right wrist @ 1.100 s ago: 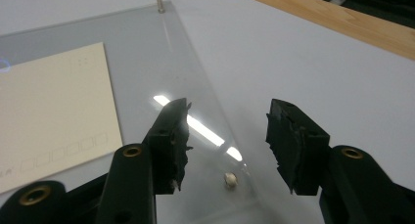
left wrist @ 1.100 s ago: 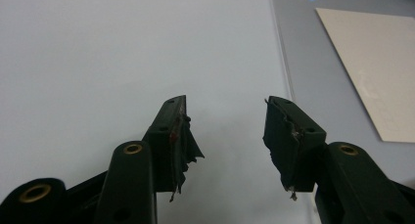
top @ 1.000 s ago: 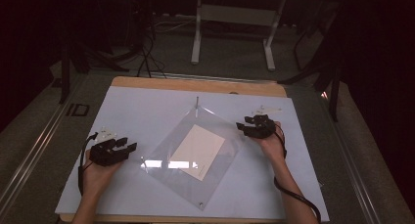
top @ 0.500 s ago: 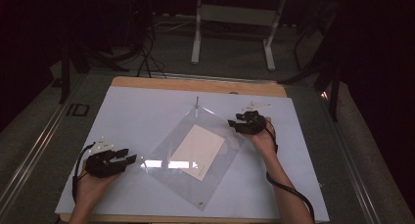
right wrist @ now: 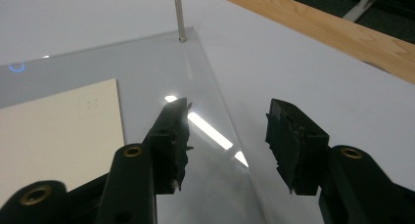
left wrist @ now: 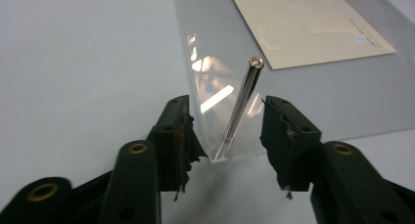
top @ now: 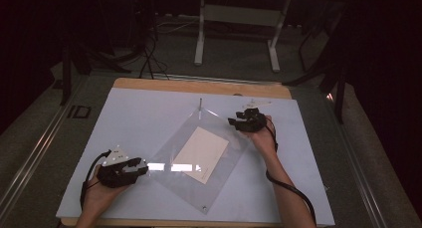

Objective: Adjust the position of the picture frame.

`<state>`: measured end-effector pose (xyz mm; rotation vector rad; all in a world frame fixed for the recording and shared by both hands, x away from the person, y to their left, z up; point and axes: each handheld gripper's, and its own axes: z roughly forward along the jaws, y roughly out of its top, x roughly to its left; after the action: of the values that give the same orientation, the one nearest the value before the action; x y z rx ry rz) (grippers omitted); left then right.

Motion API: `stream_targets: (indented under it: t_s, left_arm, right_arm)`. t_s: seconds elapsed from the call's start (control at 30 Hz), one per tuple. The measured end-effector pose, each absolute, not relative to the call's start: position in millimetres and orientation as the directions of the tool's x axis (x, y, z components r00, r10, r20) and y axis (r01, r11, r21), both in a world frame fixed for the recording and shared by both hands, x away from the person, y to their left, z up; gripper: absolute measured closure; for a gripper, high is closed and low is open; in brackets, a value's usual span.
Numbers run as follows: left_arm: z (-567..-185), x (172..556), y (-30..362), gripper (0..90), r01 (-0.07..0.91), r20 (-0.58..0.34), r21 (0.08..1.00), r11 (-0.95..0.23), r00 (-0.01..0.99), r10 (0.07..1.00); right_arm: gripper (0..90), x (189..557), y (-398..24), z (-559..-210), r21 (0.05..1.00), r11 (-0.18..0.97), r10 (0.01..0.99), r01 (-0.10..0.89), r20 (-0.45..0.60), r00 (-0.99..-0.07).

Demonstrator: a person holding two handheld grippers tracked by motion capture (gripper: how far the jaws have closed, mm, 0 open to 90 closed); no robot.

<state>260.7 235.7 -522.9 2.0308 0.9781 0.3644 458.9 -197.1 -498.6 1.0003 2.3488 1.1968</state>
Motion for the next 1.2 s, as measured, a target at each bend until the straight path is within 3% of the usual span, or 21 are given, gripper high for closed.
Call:
stream_targets:
  t_s: [0.4,0.6,0.9,1.2]
  left_arm:
    - [-529,273,221,68.8,0.502,-0.074,0.782,-0.37,0.664,0.744]
    - [-529,273,217,82.3,0.497,-0.061,0.772,-0.395,0.677,0.733]
    - [-529,272,215,83.7,0.498,-0.053,0.772,-0.395,0.67,0.74]
    - [-529,271,214,83.8,0.503,-0.05,0.771,-0.392,0.661,0.749]
  right_arm:
    - [51.5,470,-182,-495,0.809,0.4,0.699,0.43,0.034,-0.714]
    - [53.6,480,-167,-489,0.811,0.416,0.681,0.411,0.022,-0.732]
    - [61.0,496,-140,-491,0.811,0.434,0.66,0.391,0.009,-0.751]
    - [61.6,513,-121,-499,0.825,0.4,0.647,0.401,0.056,-0.761]
